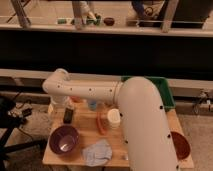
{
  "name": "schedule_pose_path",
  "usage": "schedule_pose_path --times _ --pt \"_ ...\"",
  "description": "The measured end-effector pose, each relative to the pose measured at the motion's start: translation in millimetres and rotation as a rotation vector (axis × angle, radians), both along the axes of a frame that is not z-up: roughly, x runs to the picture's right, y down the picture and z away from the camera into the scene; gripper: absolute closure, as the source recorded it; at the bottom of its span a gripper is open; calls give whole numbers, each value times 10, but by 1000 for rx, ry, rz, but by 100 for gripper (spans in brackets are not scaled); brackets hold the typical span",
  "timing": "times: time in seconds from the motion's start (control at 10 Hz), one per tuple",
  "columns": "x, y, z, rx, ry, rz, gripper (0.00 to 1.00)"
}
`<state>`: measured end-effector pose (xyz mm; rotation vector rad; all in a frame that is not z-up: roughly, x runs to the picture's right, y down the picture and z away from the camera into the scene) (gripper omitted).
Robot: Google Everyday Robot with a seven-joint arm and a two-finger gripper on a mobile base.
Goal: Place eraser in table surface
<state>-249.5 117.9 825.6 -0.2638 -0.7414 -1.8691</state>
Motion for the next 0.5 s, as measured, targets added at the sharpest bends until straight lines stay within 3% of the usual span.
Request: schedule_pose_path --times 0.5 --pt "15 164 291 -15 26 -6 20"
